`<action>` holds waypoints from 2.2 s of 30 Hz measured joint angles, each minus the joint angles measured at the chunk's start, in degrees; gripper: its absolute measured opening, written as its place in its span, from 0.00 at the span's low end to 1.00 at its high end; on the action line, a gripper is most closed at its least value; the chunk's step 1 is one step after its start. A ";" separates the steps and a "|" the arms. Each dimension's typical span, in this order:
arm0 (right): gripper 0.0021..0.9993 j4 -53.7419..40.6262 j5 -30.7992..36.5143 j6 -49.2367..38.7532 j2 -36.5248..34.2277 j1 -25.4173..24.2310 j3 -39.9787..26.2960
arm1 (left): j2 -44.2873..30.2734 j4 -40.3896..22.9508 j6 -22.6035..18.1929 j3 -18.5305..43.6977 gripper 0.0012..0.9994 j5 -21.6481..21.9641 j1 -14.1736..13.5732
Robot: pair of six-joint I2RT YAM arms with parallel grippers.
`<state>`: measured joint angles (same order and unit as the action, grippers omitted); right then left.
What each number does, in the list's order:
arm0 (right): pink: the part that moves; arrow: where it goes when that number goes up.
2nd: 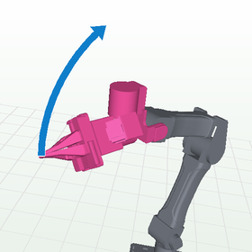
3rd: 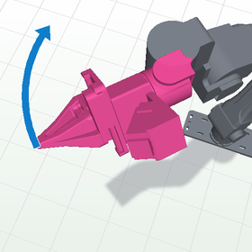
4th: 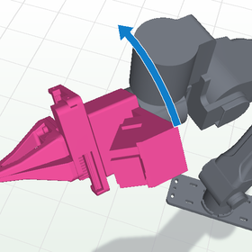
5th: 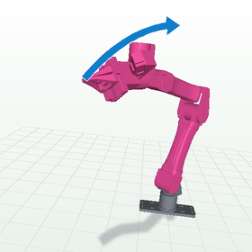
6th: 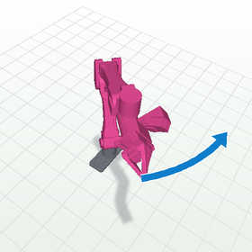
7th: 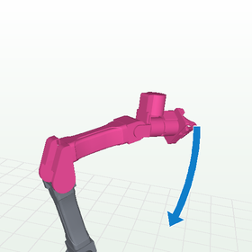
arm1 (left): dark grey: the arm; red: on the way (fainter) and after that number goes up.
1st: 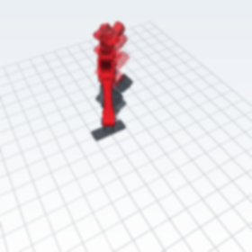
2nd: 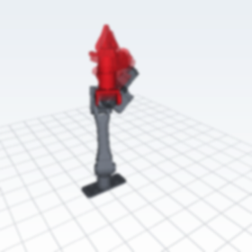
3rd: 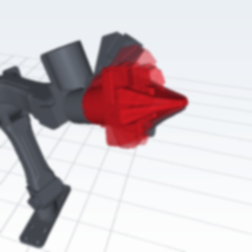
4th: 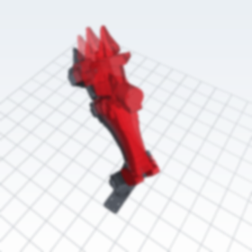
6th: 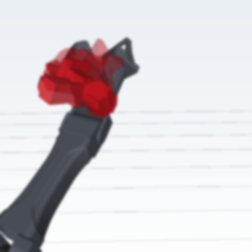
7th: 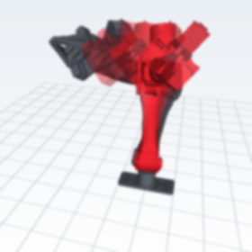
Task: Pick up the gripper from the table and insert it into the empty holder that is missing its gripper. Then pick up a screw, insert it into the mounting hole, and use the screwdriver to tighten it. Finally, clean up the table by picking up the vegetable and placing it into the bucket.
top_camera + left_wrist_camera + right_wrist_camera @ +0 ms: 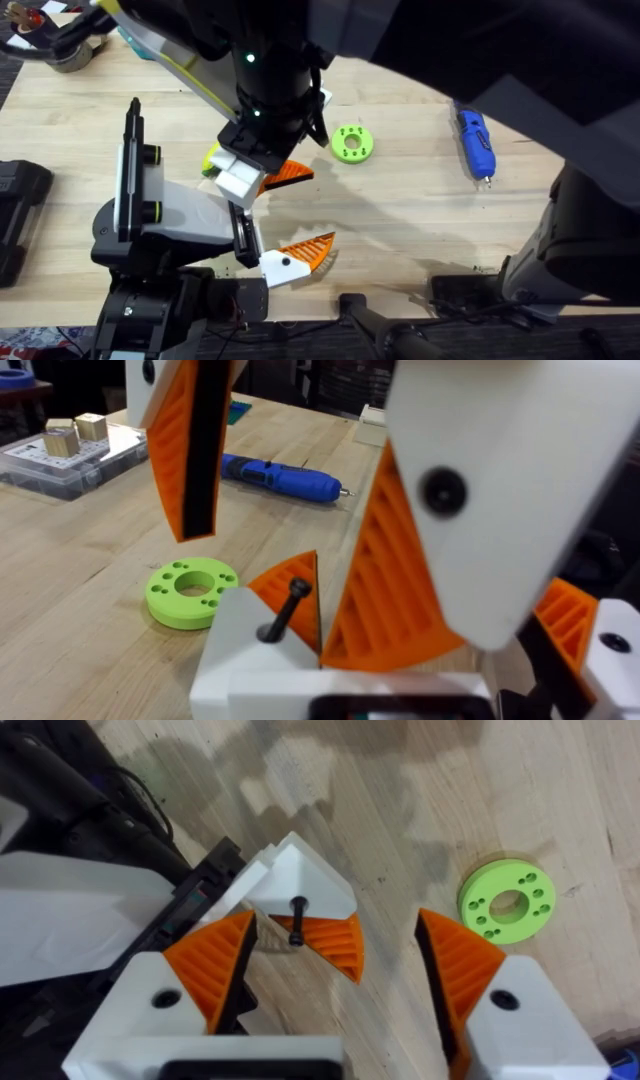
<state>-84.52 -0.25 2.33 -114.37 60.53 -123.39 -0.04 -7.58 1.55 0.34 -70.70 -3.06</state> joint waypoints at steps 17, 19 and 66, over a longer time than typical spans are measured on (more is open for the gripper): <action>0.97 1.85 -1.12 -0.20 2.44 -0.17 0.02 | 0.01 0.08 0.06 0.00 0.99 -0.10 -0.02; 0.97 1.85 -1.14 -0.20 3.67 -0.10 0.02 | 0.00 0.08 0.06 0.00 0.99 -0.10 -0.02; 0.85 10.44 -1.53 2.38 9.51 -0.34 13.04 | 0.01 0.08 0.06 0.00 0.99 -0.10 -0.02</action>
<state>-74.08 -1.78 4.70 -104.86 60.18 -110.34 -0.03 -7.51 1.61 0.34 -70.81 -3.07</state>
